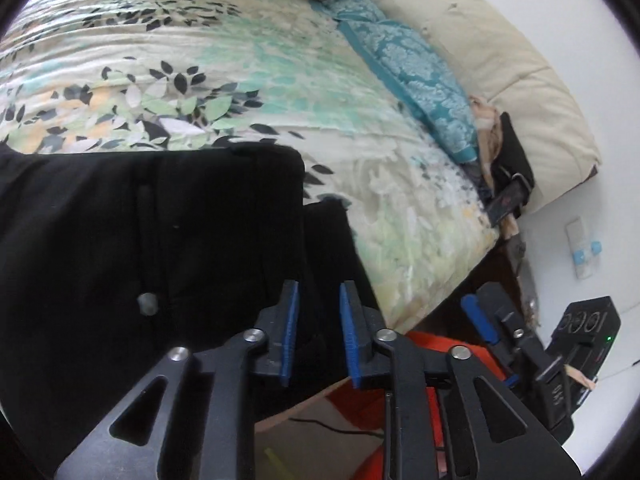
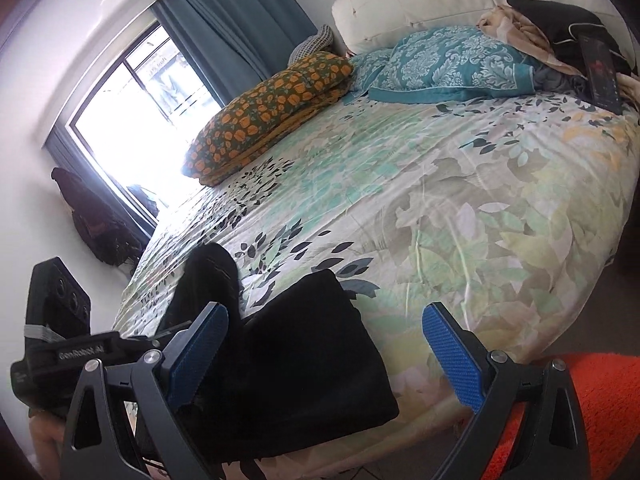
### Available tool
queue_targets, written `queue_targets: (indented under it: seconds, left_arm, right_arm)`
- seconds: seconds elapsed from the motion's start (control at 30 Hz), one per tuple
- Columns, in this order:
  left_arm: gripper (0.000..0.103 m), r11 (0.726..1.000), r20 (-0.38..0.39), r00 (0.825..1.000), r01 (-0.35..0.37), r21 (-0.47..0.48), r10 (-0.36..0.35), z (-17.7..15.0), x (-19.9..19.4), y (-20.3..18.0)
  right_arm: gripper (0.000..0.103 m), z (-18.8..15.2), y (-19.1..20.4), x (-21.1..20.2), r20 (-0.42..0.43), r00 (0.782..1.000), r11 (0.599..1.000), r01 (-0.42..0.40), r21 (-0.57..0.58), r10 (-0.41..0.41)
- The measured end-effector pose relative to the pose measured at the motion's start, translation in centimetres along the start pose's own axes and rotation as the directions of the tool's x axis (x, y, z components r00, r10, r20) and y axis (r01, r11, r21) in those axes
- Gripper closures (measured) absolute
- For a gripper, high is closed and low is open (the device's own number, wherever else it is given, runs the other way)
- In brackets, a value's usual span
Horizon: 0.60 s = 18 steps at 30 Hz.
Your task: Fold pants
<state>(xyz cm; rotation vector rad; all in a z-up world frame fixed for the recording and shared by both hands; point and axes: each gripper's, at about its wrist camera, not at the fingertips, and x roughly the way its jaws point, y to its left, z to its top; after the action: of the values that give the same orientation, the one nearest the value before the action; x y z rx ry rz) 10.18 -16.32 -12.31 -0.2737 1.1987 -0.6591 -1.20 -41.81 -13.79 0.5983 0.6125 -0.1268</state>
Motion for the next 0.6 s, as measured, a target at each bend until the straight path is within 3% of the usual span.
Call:
queue_targets:
  seconds: [0.03,0.1,0.13,0.2,0.27,0.33,0.37,0.47,0.53,0.6]
  left_arm:
    - [0.045,1.000,0.029,0.999,0.016,-0.021,-0.015,-0.2,-1.2,0.9]
    - [0.020,0.999,0.109,0.994,0.014,-0.040,-0.009,-0.8,-4.6,3.0]
    - [0.013,0.999,0.147,0.989,-0.017,-0.043,0.024,-1.0,-6.4,4.1]
    - [0.013,0.995,0.194,0.977,-0.078,-0.057,0.088,-1.6,-9.7,6.8]
    - [0.013,0.987,0.208,0.968,-0.118,-0.107,0.138,-2.5,-12.2,9.9]
    - [0.013,0.978,0.218,0.961,-0.135,-0.158,0.168,-4.0,-14.2,12.8]
    - [0.013,0.973,0.221,0.958,-0.145,-0.179,0.183,-4.7,-14.7,13.9]
    - [0.013,0.959,0.217,0.951,-0.168,-0.229,0.218,-7.0,-15.1,16.3]
    - [0.013,0.949,0.196,0.951,-0.184,-0.255,0.237,-8.4,-14.4,17.4]
    - [0.013,0.942,0.169,0.954,-0.196,-0.273,0.247,-9.4,-13.5,18.1]
  right_arm:
    - [0.005,0.1,-0.4,0.0,0.001,1.000,1.000,-0.001,0.017,0.001]
    - [0.005,0.1,-1.0,0.1,-0.010,1.000,0.999,-0.025,0.046,0.026]
    - [0.005,0.1,-1.0,0.5,-0.031,0.998,0.997,-0.055,0.051,0.057]
    - [0.005,-0.4,-0.1,2.0,-0.114,0.982,0.988,-0.150,0.034,0.153]
    - [0.005,-1.7,1.8,4.5,-0.252,0.934,0.966,-0.258,0.016,0.254]
    - [0.005,-3.0,3.5,6.5,-0.340,0.896,0.953,-0.304,0.005,0.287]
    - [0.006,-3.4,4.1,7.3,-0.366,0.885,0.950,-0.311,-0.004,0.288]
    - [0.006,-3.8,4.6,9.4,-0.401,0.890,0.968,-0.248,-0.029,0.216]
    - [0.006,-3.8,4.3,11.1,-0.444,0.874,0.975,-0.223,-0.004,0.199]
    - [0.013,-3.9,4.3,12.0,-0.481,0.854,0.974,-0.226,-0.006,0.195]
